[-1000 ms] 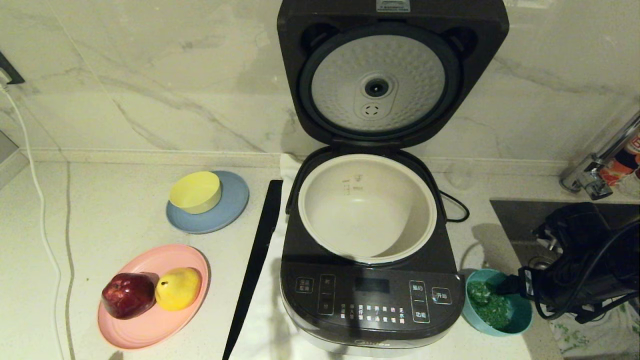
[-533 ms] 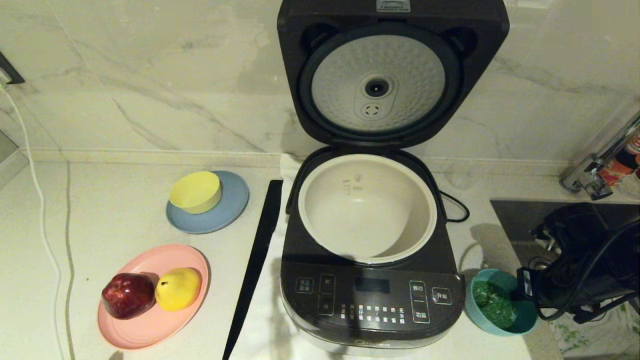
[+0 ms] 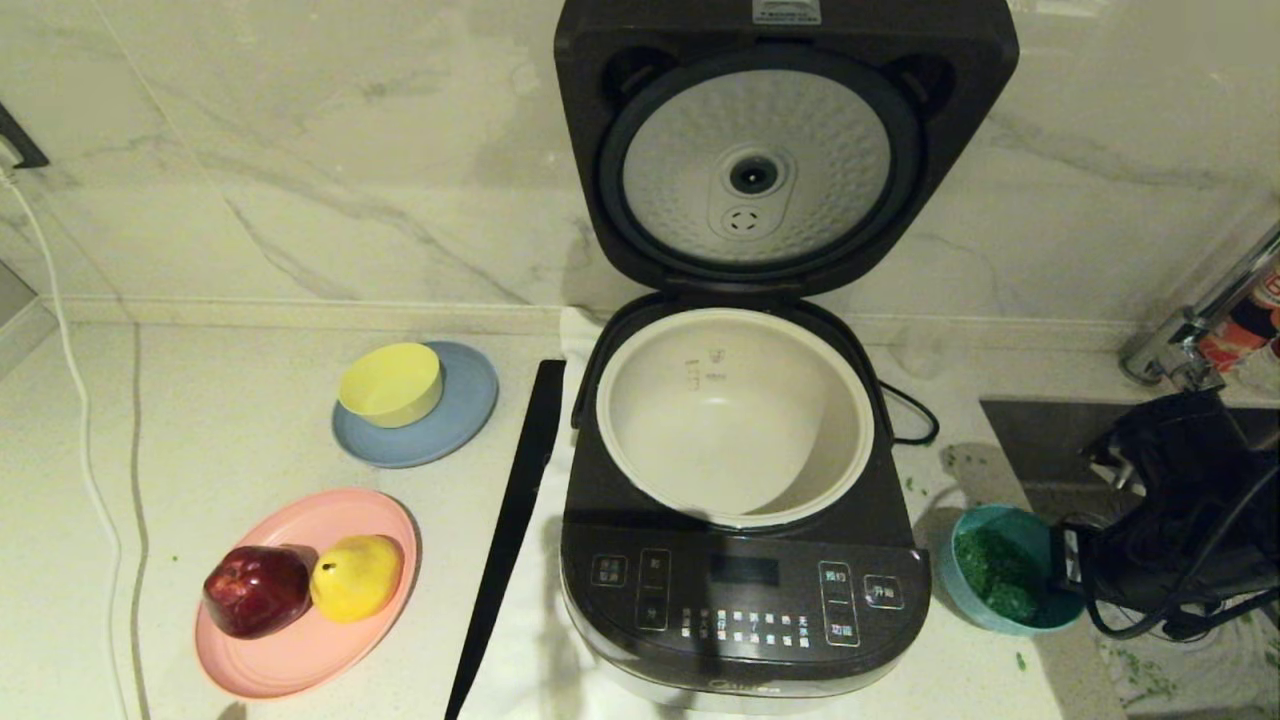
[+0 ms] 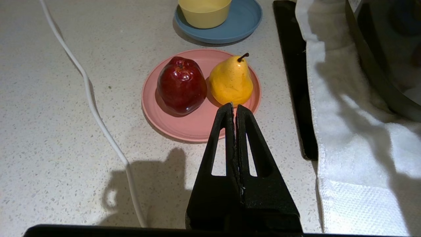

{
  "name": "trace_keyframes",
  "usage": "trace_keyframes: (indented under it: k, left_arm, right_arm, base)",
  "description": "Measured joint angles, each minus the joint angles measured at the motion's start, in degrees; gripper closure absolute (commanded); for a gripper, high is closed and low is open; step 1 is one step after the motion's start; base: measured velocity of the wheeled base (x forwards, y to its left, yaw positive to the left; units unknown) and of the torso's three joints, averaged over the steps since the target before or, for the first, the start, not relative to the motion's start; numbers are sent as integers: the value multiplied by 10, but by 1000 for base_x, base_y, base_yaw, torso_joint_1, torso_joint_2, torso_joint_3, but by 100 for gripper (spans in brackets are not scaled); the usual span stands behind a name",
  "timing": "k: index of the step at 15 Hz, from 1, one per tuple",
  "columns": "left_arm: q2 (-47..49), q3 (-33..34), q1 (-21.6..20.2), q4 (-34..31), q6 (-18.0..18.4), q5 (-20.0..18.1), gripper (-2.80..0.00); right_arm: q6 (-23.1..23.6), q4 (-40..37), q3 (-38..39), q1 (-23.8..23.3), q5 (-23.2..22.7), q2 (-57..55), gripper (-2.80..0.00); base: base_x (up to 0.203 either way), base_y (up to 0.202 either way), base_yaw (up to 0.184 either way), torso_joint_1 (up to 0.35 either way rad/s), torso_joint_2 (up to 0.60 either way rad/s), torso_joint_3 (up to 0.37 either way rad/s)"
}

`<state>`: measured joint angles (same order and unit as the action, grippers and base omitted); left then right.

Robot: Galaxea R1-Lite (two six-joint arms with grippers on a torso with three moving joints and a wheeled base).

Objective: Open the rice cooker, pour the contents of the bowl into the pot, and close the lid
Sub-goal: Fill a bowl with water from the tap

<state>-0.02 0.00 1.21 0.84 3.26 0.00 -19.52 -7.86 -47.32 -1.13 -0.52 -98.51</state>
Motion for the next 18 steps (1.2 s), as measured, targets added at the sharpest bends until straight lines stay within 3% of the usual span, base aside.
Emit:
trace_keyframes:
  k: [7,18]
  left_arm:
    - [0,0,0,0,0,0,0]
    - [0,0,0,0,0,0,0]
  right_arm:
    - [-12,-2,-10,-40,-8,32,0]
    - [-10,-6,-89,-278,-109,-50,0]
  base:
    - [0,0,0,0,0,0]
    - [0,0,0,0,0,0]
